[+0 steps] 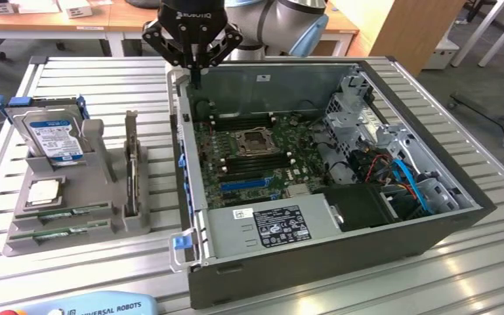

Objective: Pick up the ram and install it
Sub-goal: 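Reach for the ram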

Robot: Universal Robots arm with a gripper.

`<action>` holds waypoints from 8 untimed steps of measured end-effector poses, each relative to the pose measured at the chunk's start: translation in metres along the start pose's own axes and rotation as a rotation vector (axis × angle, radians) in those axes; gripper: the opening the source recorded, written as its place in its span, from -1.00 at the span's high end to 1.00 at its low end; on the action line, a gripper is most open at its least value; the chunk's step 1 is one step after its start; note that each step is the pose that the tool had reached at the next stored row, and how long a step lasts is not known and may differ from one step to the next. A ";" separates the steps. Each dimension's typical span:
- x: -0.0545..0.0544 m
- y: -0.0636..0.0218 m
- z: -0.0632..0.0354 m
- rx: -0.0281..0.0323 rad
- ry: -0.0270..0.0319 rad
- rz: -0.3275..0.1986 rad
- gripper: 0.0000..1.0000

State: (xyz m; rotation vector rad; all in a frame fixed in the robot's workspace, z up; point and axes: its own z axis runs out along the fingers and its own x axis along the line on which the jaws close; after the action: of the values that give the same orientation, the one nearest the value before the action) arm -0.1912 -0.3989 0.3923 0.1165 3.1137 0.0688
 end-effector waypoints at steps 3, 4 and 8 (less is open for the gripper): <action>0.006 -0.0004 -0.0001 0.0000 0.0000 0.000 0.80; 0.007 -0.0005 -0.0001 -0.0001 0.0000 0.000 0.80; 0.013 -0.0010 -0.0002 0.0000 0.0000 0.000 0.80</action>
State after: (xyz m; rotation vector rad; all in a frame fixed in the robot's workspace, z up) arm -0.2046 -0.3989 0.3922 0.1166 3.1137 0.0688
